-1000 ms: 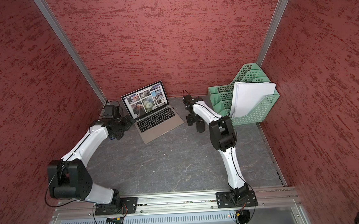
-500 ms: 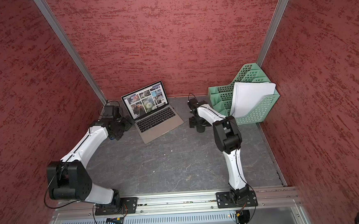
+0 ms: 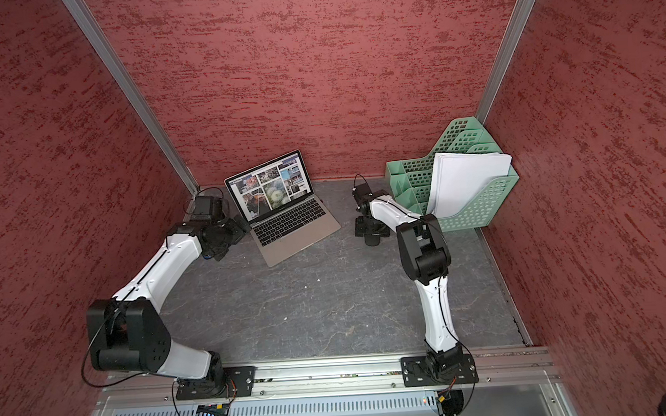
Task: Remove the wireless mouse receiver from the laptop
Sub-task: Pick up the mouse from the center of the board.
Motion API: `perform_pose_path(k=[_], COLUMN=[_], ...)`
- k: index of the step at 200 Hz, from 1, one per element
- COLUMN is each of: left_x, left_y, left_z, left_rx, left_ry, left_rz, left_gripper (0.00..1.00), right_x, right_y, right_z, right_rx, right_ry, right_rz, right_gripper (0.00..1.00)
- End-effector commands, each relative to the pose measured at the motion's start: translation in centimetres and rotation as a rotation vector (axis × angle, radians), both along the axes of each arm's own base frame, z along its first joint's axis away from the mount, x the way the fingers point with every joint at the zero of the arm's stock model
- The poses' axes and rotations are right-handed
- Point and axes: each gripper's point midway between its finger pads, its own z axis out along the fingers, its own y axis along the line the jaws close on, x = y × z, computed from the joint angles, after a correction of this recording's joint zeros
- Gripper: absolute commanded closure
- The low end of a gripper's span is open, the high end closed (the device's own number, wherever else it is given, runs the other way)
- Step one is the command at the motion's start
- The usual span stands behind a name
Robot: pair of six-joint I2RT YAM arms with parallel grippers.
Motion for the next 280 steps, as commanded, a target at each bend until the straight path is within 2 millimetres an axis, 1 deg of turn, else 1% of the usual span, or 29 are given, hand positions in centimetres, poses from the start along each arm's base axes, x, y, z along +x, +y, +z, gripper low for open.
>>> perform_pose_path(k=[1, 37, 57, 75, 95, 109, 125, 132, 149, 161, 166, 177, 191, 204, 216, 231, 243, 252, 263, 280], left_x=[-0.2, -0.1, -0.1, -0.1, -0.1, -0.1, -0.1, -0.1, 0.0, 0.1, 0.2, 0.5, 0.8, 0.7, 0.5, 0.2, -0.2, -0.5, -0.7, -1.4], left_y=[0.1, -0.1, -0.2, -0.2, -0.2, -0.3, -0.3, -0.4, -0.5, -0.8, -1.1, -2.2, -4.2, -6.2, -8.2, -10.4, -12.0, -13.1, -14.3, -16.4], left_z=[-0.3, -0.3, -0.3, -0.1, 0.0, -0.1, 0.0, 0.0, 0.2, 0.6, 0.8, 1.7, 2.8, 3.8, 4.5, 5.1, 5.2, 5.3, 5.4, 4.9], left_rx=[0.029, 0.028, 0.028, 0.03, 0.03, 0.031, 0.03, 0.03, 0.029, 0.023, 0.015, -0.014, -0.073, -0.143, -0.233, -0.348, -0.425, -0.481, -0.546, -0.634], left_ry=[0.012, 0.014, 0.014, 0.013, 0.012, 0.014, 0.013, 0.014, 0.011, 0.005, -0.002, -0.03, -0.058, -0.07, -0.079, -0.075, -0.064, -0.061, -0.068, -0.064], left_rz=[-0.015, -0.018, -0.02, -0.02, -0.021, -0.024, -0.023, -0.025, -0.027, -0.043, -0.055, -0.104, -0.2, -0.285, -0.363, -0.432, -0.474, -0.49, -0.493, -0.494], left_gripper=[0.0, 0.0, 0.0, 0.0, 0.0, 0.0, 0.0, 0.0, 0.0, 0.0, 0.0, 0.0, 0.0, 0.0, 0.0, 0.0, 0.0, 0.0, 0.0, 0.0], right_x=[-0.3, -0.9, -1.0, -1.1, -1.2, -1.4, -1.5, -1.5, -1.6, -1.6, -1.5, -1.5, -1.9, -2.9, -4.4, -6.2, -7.3, -8.2, -9.0, -9.7], right_y=[0.1, 0.2, 0.3, 0.3, 0.2, 0.1, 0.1, 0.1, 0.1, 0.4, 0.7, 1.4, 3.0, 4.9, 6.7, 8.8, 10.6, 12.1, 13.3, 14.8], right_z=[-0.8, -1.5, -1.7, -1.9, -1.9, -1.9, -2.0, -2.0, -1.4, -0.5, 0.2, 1.9, 4.4, 6.6, 8.0, 9.0, 10.0, 10.9, 11.8, 12.8], right_rx=[0.021, 0.036, 0.042, 0.043, 0.039, 0.036, 0.031, 0.031, 0.033, 0.049, 0.061, 0.09, 0.126, 0.154, 0.158, 0.152, 0.168, 0.206, 0.237, 0.251], right_ry=[0.009, 0.022, 0.03, 0.037, 0.039, 0.042, 0.043, 0.045, 0.041, 0.019, 0.003, -0.041, -0.103, -0.147, -0.179, -0.224, -0.279, -0.316, -0.349, -0.39], right_rz=[-0.016, -0.011, -0.01, -0.01, -0.005, -0.002, 0.001, 0.003, 0.018, 0.049, 0.07, 0.135, 0.265, 0.421, 0.575, 0.751, 0.848, 0.905, 0.946, 0.984], right_gripper=[0.22, 0.23, 0.27, 0.35, 0.36, 0.44, 0.55, 0.57, 0.57, 0.56, 0.56, 0.56, 0.55, 0.55, 0.55, 0.55, 0.55, 0.55, 0.55, 0.55])
